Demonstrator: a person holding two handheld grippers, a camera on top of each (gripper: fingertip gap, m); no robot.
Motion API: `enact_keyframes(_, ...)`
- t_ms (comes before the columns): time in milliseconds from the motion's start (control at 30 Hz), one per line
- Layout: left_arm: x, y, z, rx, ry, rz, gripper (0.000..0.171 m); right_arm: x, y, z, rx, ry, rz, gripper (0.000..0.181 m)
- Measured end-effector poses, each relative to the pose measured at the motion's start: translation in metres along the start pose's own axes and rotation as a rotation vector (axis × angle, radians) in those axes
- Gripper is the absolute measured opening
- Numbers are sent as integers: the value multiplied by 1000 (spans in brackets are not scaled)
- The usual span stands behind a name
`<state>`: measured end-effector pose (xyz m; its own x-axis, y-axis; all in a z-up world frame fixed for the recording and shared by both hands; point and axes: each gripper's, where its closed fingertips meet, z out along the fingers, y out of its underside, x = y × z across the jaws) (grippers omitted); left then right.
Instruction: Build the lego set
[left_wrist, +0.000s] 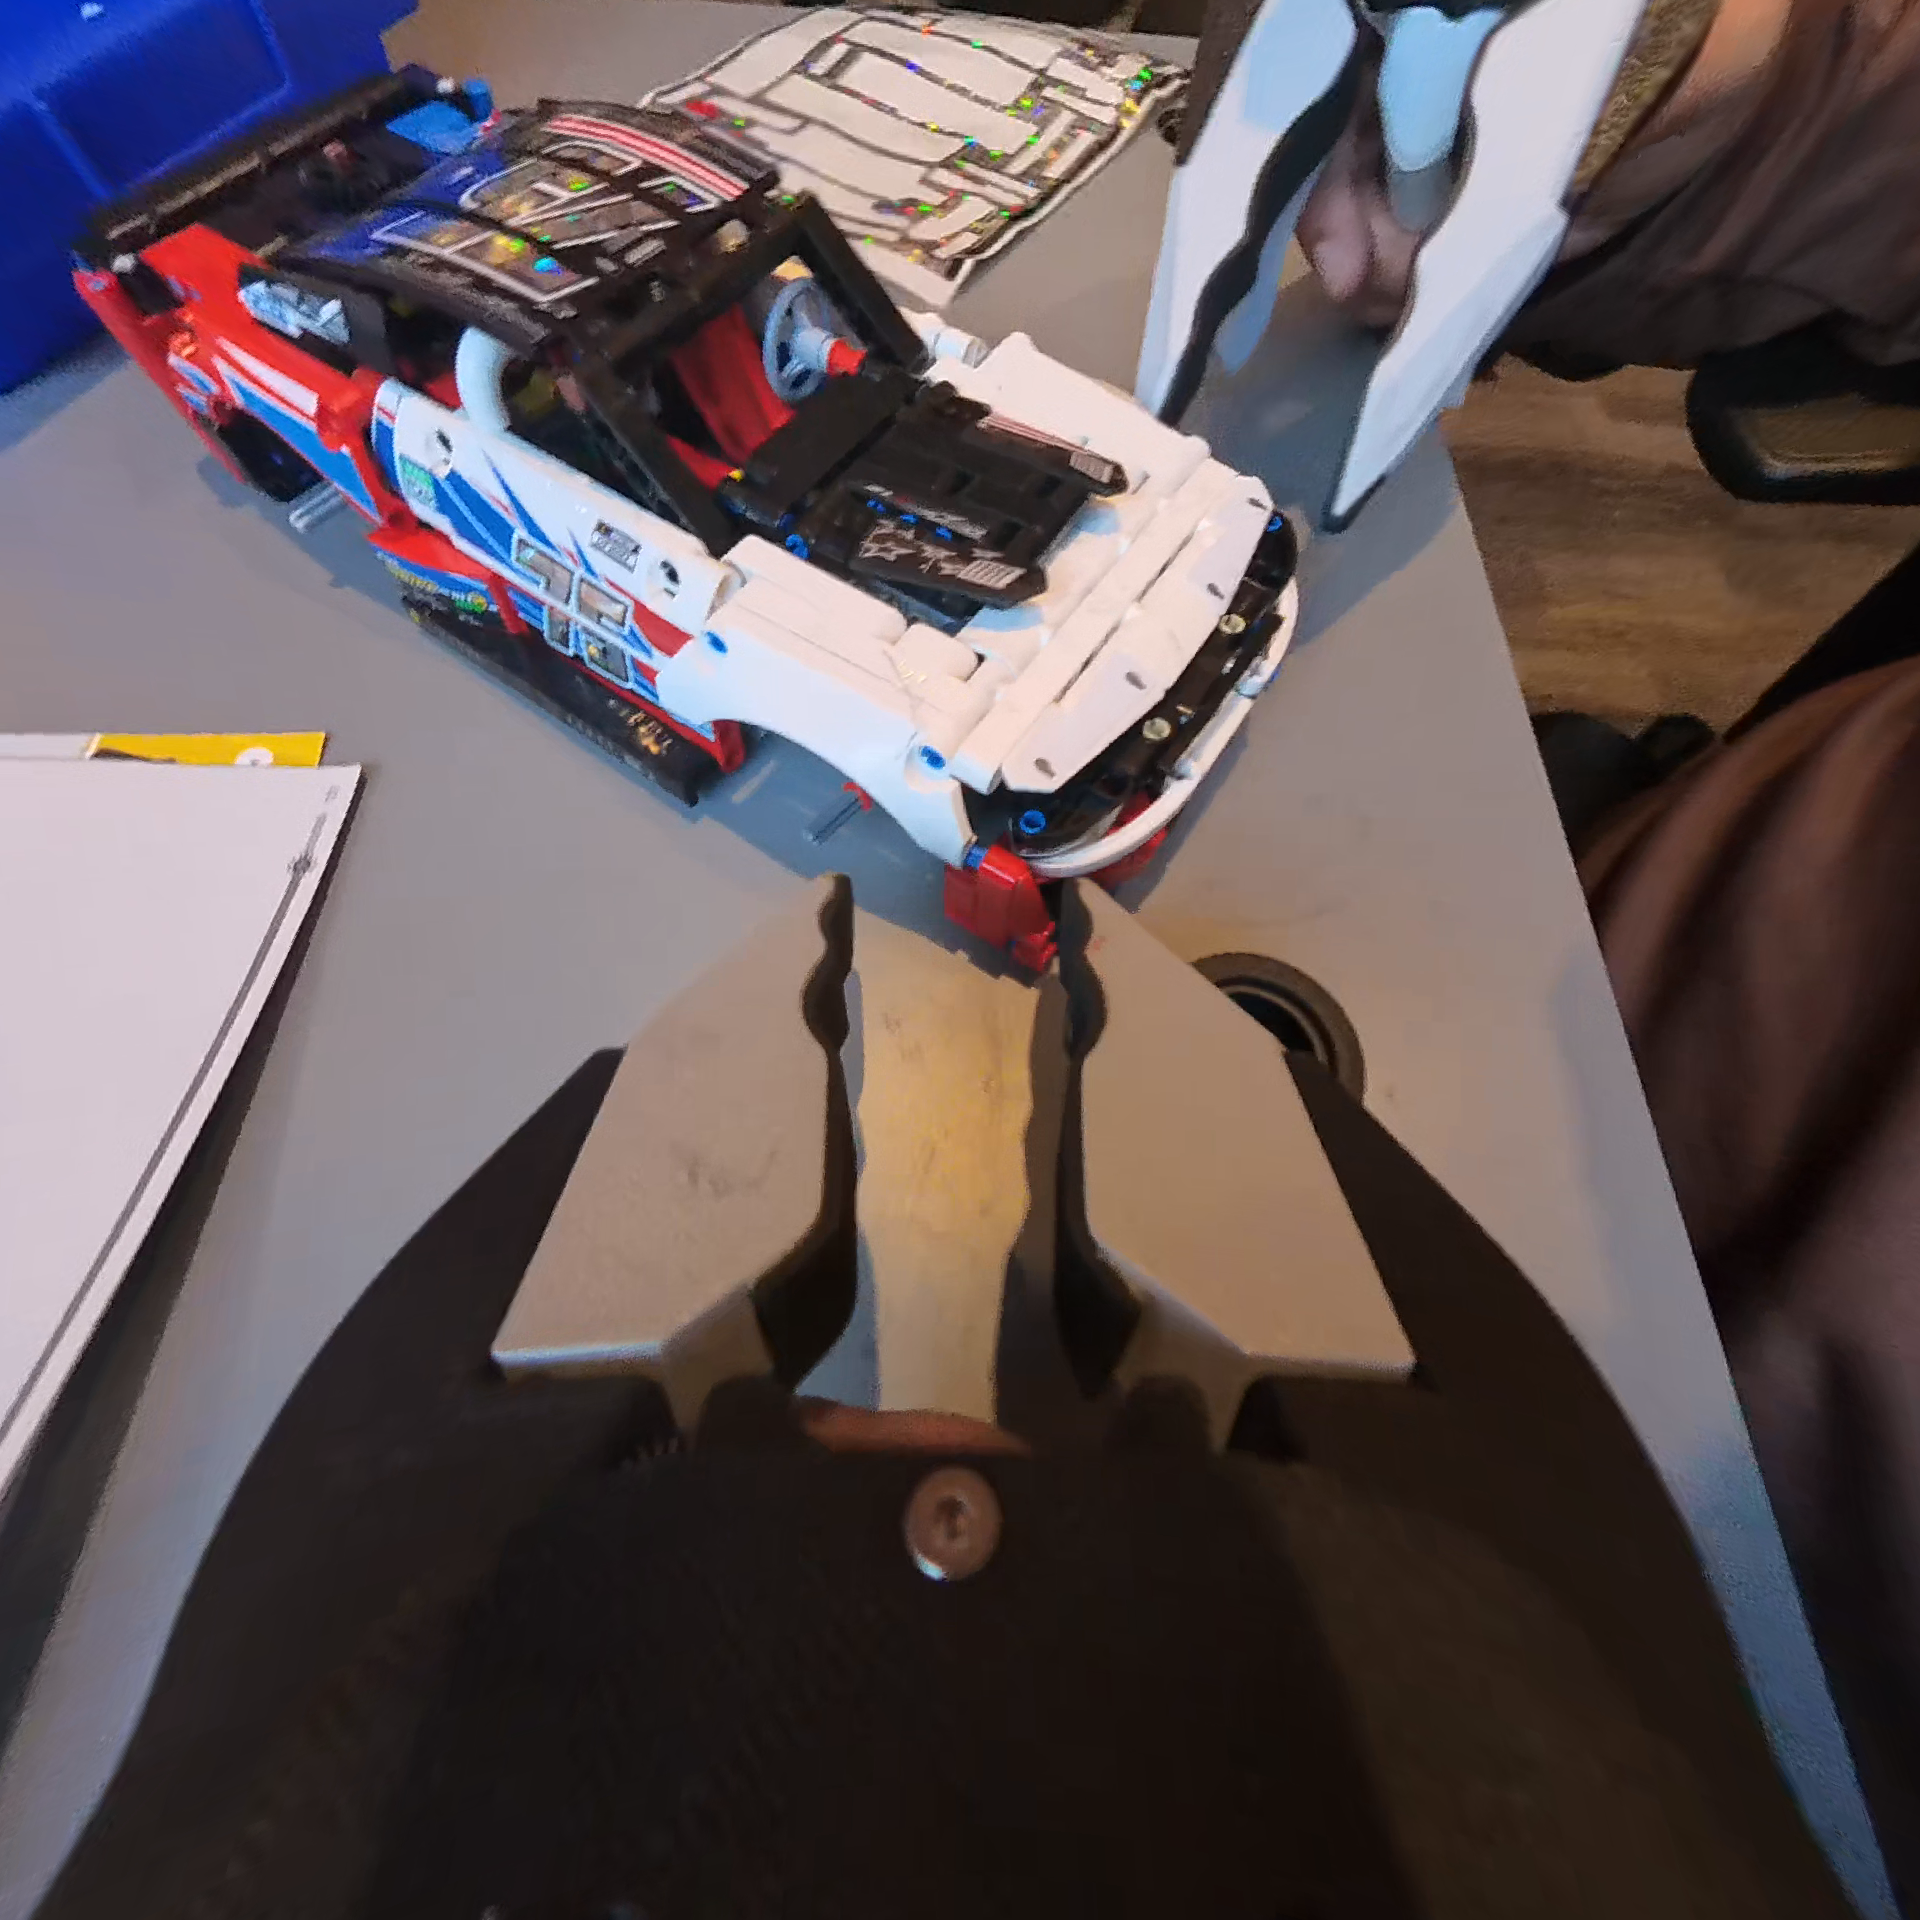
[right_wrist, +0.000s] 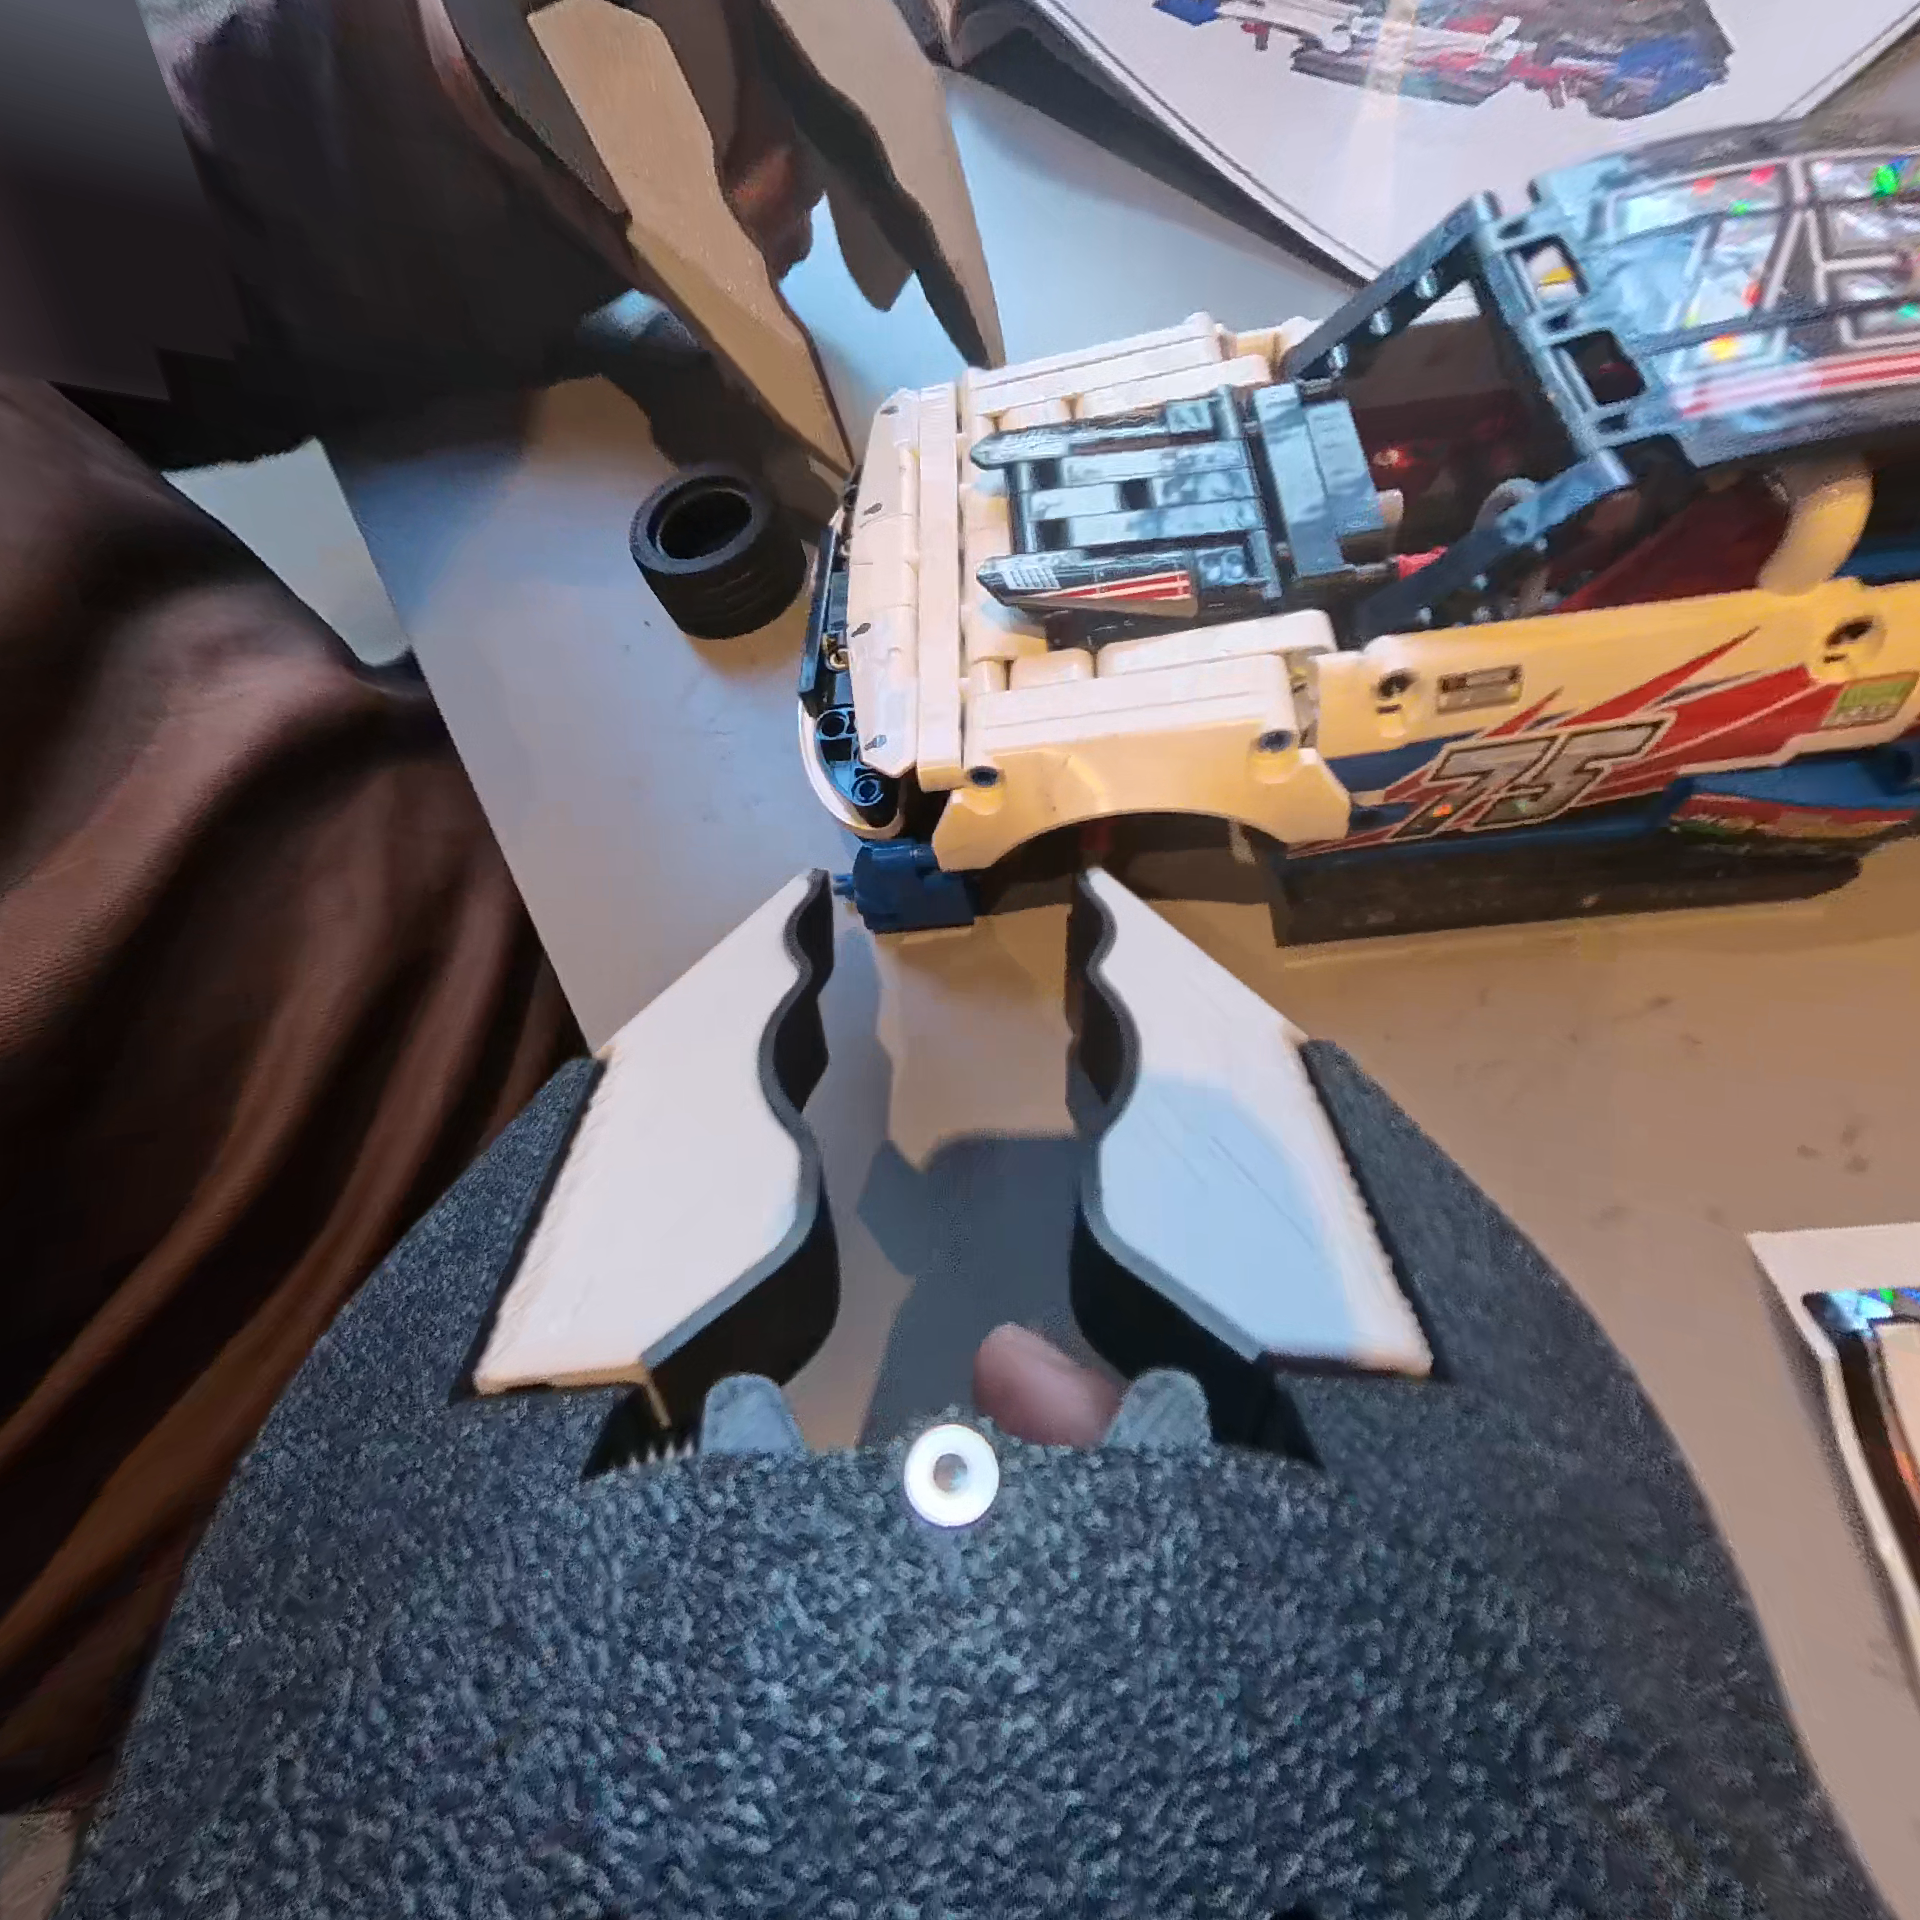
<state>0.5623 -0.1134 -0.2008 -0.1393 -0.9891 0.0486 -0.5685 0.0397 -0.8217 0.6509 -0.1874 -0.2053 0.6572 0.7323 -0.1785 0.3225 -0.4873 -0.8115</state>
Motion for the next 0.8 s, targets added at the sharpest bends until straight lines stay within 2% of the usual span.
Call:
enact_keyframes(200, 4, -4, 7, -12, 61, 56, 39, -2, 5, 9, -54, 22, -75, 45)
enact_keyframes(367, 5, -6, 6, 8, 126, 72, 26, -1, -2, 5, -9, 15, -66, 45)
enact_keyframes(567, 10, -3, 8, 4, 220, 26, 31, -1, 0, 8, -31, -15, -84, 50)
enact_keyframes(800, 8, -1, 8, -13, 207, 30, 21, 3, 0, 3, -28, -16, -95, 50)
